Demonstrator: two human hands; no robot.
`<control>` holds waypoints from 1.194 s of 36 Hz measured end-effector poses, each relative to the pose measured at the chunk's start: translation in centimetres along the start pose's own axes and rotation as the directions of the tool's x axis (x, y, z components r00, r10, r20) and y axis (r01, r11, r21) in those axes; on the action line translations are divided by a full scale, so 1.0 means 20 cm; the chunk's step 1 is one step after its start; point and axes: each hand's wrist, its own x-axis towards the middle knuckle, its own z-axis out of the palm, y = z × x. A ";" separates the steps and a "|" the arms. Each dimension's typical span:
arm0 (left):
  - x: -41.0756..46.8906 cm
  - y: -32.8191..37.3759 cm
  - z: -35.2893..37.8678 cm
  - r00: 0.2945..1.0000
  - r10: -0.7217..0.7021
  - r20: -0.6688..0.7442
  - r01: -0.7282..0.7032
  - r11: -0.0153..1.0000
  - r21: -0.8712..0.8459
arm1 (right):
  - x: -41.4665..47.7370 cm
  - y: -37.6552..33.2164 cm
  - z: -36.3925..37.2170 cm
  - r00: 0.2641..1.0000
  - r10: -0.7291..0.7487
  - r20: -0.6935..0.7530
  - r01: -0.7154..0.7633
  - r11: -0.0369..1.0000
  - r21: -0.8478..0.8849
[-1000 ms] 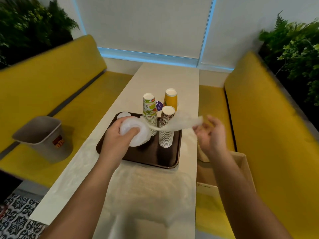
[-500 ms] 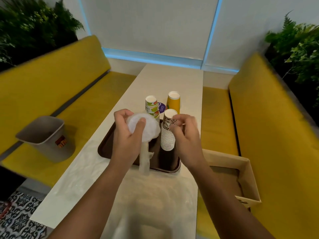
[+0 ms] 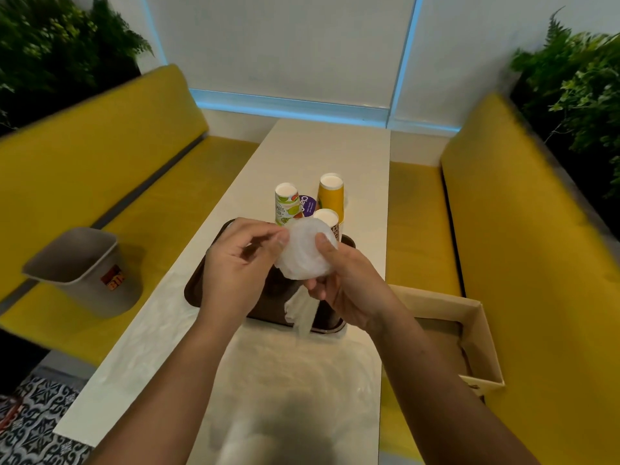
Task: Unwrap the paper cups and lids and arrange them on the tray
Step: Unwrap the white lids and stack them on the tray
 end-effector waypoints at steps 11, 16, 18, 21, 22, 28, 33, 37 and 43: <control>-0.06 -0.13 0.02 0.849 -0.266 0.456 0.220 0.963 0.153 | 0.05 -0.01 -0.04 0.975 -0.109 -0.193 0.143 0.975 0.171; -0.02 -0.12 0.05 0.862 -0.482 0.155 0.506 0.833 -0.223 | 0.05 0.07 -0.06 0.935 -0.303 -0.186 0.210 0.892 -0.401; -0.02 -0.09 0.08 0.856 -0.450 0.256 0.511 0.811 -0.284 | 0.04 0.09 -0.04 0.916 -0.389 -0.095 0.272 0.779 -0.565; -0.04 -0.04 0.11 0.908 -0.343 0.240 0.399 0.882 -0.251 | 0.04 0.11 0.02 0.851 -0.501 -0.156 0.262 0.663 -0.701; -0.05 -0.04 0.13 0.921 -0.323 0.218 0.372 0.895 -0.248 | 0.03 0.12 0.02 0.812 -0.543 -0.216 0.255 0.662 -0.704; -0.07 -0.04 0.15 0.939 -0.309 0.153 0.338 0.913 -0.228 | 0.04 0.16 -0.01 0.610 -0.760 -0.225 0.290 0.479 -0.829; -0.06 -0.05 0.15 0.949 -0.316 0.016 0.309 0.915 -0.261 | 0.04 0.22 -0.04 0.623 -0.782 0.015 0.316 0.234 -0.919; -0.07 -0.06 0.16 0.964 -0.265 0.002 0.260 0.944 -0.202 | 0.02 0.27 -0.08 0.740 -0.621 0.258 0.350 0.028 -0.936; -0.07 -0.10 0.10 0.980 -0.173 0.102 0.191 0.959 -0.208 | 0.02 0.20 -0.08 0.802 -0.578 -0.150 0.378 0.686 -0.621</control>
